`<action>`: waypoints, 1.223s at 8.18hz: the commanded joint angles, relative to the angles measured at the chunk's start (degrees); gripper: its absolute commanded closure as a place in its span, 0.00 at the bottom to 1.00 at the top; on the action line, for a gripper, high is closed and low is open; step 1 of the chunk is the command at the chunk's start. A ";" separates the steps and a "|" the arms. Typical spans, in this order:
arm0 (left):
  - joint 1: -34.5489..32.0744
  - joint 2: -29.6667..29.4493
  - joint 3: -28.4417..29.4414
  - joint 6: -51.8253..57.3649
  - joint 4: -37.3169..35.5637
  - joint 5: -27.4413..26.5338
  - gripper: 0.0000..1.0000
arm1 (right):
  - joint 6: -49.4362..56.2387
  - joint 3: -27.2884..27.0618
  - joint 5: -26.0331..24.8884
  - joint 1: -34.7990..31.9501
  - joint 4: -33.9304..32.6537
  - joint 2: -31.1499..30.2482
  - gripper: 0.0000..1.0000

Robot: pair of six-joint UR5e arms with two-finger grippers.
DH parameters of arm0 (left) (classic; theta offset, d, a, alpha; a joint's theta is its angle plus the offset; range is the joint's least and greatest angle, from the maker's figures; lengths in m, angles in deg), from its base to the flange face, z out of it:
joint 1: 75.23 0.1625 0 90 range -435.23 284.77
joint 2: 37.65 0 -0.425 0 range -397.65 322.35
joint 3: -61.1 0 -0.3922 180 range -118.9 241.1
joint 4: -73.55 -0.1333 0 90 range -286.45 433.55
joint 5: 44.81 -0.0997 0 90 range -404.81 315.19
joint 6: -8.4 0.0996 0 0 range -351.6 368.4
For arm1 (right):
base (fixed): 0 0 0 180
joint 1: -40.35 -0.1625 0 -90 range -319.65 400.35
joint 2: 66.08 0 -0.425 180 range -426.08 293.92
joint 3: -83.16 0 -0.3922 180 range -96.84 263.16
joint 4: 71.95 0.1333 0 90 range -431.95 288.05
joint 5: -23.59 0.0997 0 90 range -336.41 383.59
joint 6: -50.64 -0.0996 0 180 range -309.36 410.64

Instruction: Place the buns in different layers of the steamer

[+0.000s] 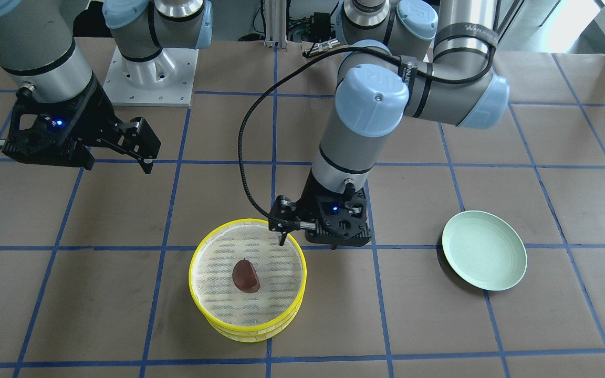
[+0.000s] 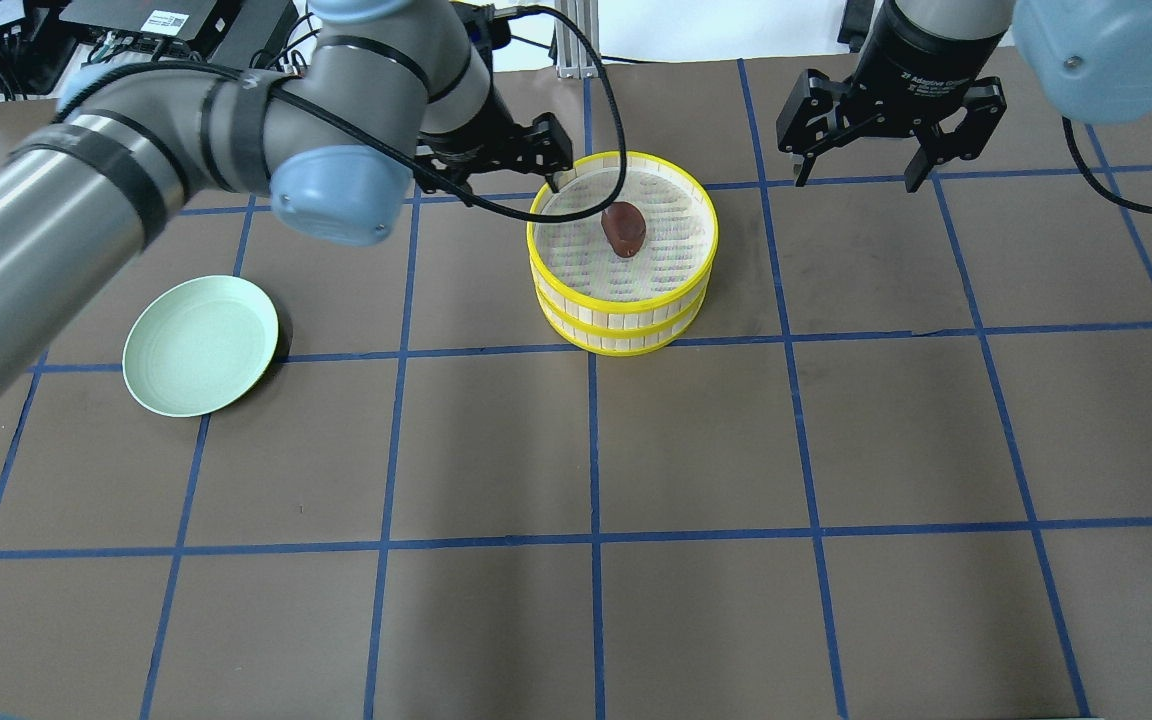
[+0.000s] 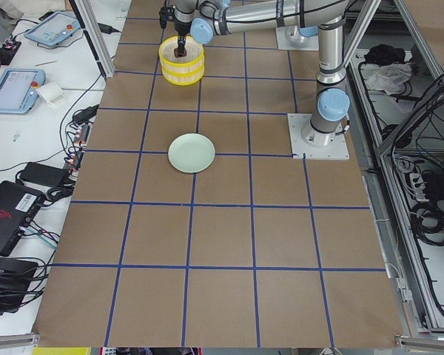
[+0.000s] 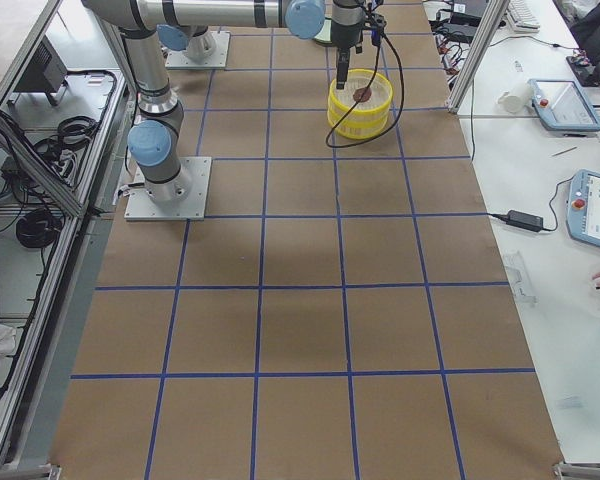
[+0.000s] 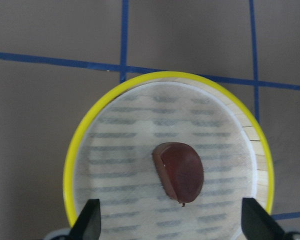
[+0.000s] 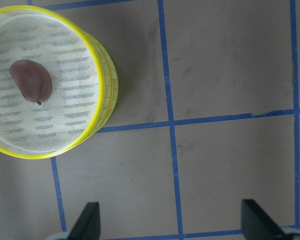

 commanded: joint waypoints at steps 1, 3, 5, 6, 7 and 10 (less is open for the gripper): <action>6.06 8.09 -0.45 9.20 19.44 -6.12 0.00 | 0.00 -0.06 0.04 -0.02 0.00 -0.01 0.00; 10.71 13.45 -0.36 12.10 26.77 -7.38 0.00 | -0.09 -0.06 -0.40 -0.02 0.00 -0.09 0.00; 15.81 19.17 -1.06 15.10 31.88 -7.82 0.00 | -0.70 0.02 -0.67 -0.37 0.26 -0.18 0.00; 16.88 19.37 -1.33 15.11 32.25 -8.09 0.00 | -0.71 0.02 -0.67 -0.89 0.26 -0.18 0.00; 16.97 19.28 -1.68 15.11 32.17 -9.22 0.00 | -0.71 0.11 -0.67 -0.90 0.26 -0.27 0.00; 16.36 19.98 -2.82 15.02 31.29 -8.62 0.00 | -0.71 0.11 -0.67 -0.90 0.26 -0.27 0.00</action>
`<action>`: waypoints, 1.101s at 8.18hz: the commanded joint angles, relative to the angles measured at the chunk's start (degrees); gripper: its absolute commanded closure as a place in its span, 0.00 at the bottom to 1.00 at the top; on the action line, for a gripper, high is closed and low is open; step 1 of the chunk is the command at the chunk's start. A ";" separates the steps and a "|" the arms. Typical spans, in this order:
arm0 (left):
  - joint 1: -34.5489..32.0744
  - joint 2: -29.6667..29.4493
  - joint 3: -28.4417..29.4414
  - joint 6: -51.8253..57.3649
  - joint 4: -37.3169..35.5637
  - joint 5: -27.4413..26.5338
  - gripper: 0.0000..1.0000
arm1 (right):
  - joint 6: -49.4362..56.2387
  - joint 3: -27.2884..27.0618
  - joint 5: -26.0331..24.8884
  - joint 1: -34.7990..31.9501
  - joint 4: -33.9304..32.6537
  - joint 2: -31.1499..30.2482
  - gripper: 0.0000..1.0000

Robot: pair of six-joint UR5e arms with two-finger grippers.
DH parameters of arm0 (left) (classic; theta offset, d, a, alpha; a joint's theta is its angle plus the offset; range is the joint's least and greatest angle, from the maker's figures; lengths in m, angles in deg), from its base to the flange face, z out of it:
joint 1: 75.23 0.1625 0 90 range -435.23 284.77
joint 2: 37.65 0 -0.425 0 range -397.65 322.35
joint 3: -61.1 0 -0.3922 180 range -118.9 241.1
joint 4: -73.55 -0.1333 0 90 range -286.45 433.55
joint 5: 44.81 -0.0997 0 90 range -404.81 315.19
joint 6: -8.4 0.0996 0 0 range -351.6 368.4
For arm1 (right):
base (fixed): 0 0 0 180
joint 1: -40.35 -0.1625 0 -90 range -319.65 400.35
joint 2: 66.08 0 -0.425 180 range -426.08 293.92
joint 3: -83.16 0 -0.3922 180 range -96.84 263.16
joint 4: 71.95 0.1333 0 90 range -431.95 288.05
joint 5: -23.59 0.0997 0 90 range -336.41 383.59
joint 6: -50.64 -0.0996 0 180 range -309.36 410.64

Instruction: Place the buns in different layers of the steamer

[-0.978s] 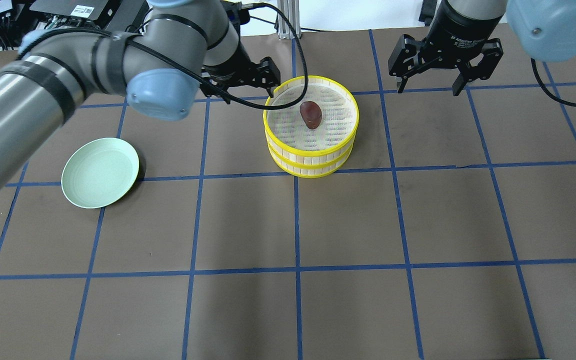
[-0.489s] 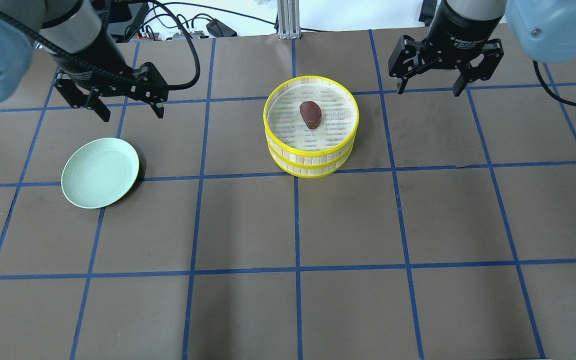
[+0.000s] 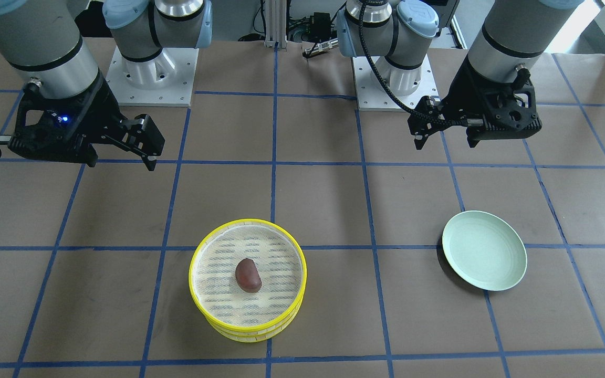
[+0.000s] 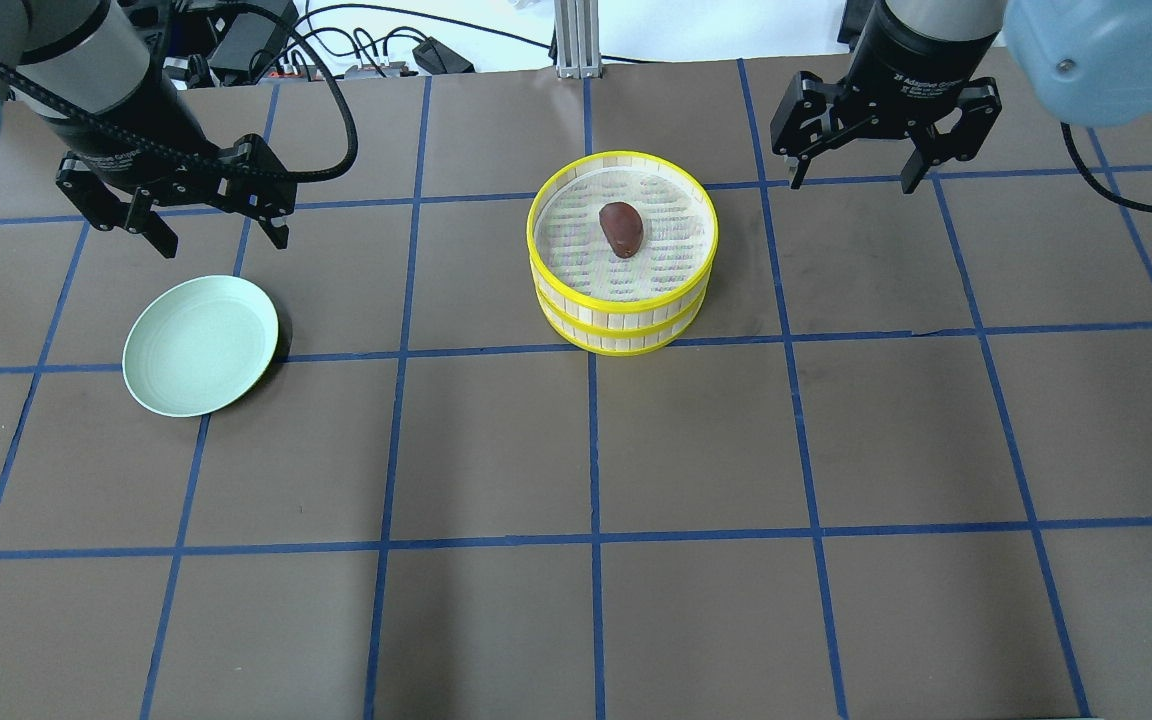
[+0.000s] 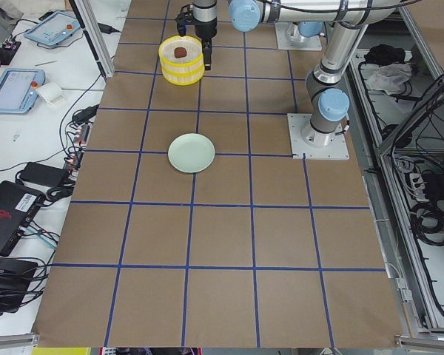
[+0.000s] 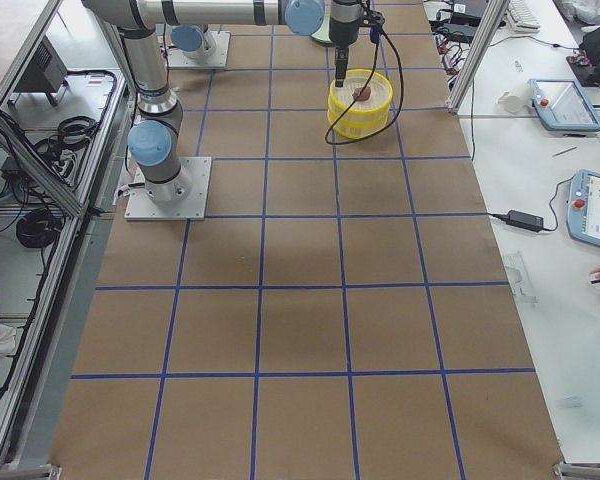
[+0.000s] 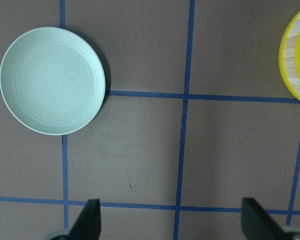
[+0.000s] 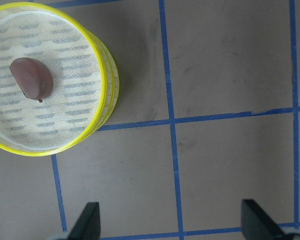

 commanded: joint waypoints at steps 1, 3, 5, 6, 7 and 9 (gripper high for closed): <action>-0.24 0.37 -0.38 -0.06 -0.46 0.07 0.00 | -0.01 0.01 0.00 -0.04 -0.03 -0.01 0.00; -0.23 0.29 -0.47 -0.24 -2.31 0.16 0.00 | -0.01 0.01 0.00 -0.04 0.06 -0.01 0.00; -0.15 -0.06 -0.47 0.03 -2.40 0.07 0.00 | -0.01 0.01 -0.09 -0.04 -0.03 -0.01 0.00; -0.15 -0.15 -0.56 0.11 -2.40 -0.01 0.00 | -0.01 0.01 0.00 -0.04 -0.03 -0.01 0.00; -0.15 -0.15 -0.56 0.11 -2.40 -0.10 0.00 | -0.01 0.01 -0.09 -0.04 -0.03 0.07 0.00; -0.23 0.11 -1.87 0.11 -2.40 -0.19 0.00 | -0.01 0.01 0.00 -0.04 -0.12 -0.01 0.00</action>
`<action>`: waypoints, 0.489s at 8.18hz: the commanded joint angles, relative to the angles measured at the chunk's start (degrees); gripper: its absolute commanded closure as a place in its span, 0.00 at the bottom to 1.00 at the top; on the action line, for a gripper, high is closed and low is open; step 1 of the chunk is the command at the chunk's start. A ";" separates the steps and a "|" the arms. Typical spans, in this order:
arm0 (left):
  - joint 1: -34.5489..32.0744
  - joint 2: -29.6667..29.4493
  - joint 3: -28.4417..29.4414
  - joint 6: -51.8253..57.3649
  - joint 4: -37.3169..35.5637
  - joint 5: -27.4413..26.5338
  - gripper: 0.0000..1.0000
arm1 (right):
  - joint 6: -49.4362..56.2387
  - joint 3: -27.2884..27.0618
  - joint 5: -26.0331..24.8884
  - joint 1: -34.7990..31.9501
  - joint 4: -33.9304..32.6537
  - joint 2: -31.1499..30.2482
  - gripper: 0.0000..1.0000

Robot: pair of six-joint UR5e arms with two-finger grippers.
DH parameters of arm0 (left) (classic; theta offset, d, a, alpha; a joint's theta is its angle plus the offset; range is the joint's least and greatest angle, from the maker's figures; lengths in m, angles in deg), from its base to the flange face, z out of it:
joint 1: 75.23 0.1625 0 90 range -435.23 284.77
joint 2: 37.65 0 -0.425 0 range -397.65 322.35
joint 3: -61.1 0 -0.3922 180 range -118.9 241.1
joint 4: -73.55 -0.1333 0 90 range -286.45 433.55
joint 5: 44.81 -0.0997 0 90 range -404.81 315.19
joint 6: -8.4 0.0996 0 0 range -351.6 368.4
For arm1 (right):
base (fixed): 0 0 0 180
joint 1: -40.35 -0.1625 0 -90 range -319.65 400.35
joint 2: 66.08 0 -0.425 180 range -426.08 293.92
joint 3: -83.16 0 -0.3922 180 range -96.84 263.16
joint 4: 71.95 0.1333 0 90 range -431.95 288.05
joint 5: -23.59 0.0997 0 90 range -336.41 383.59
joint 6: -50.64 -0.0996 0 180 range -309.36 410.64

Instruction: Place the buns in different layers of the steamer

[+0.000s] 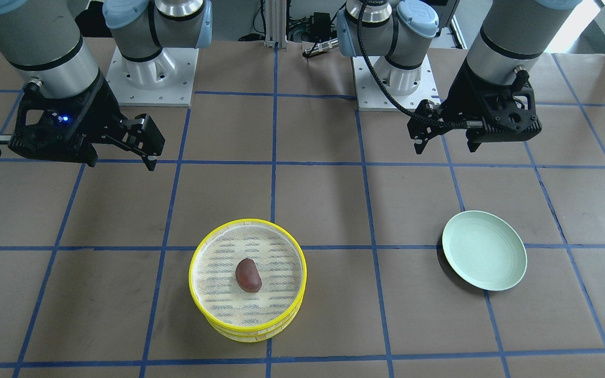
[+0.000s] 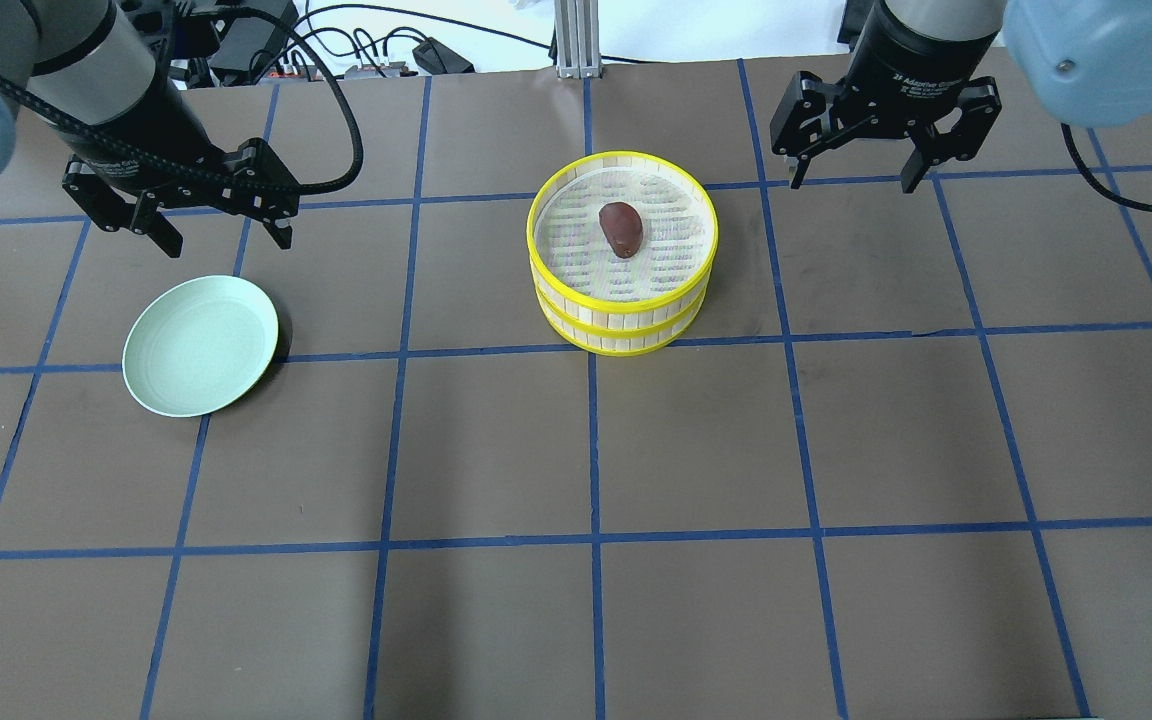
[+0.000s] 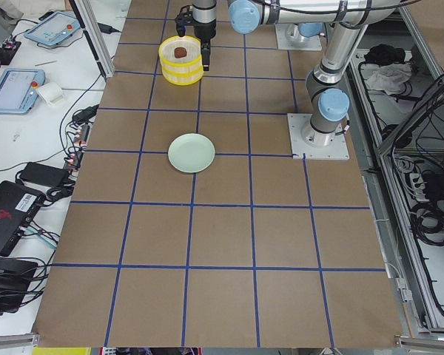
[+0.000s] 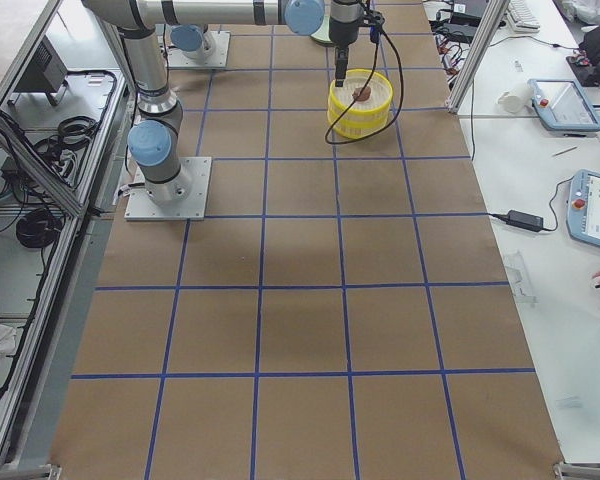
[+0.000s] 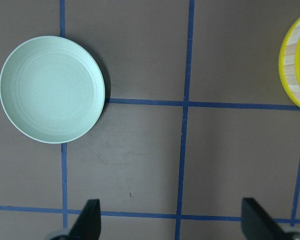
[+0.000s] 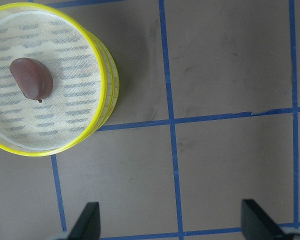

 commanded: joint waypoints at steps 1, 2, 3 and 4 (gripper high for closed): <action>-0.06 0.31 -1.22 0.10 0.03 -0.20 0.00 | 0.00 -0.09 0.07 0.00 0.01 -0.03 0.00; -0.06 0.31 -1.40 0.10 0.20 -0.29 0.00 | 0.00 -0.09 0.07 0.00 0.01 0.06 0.00; -0.06 0.57 -1.92 0.10 0.20 -0.37 0.00 | 0.00 -0.09 0.07 0.00 0.01 0.06 0.00; 0.03 0.57 -2.45 0.01 0.20 -0.38 0.00 | 0.09 -0.09 0.07 0.00 0.01 0.06 0.00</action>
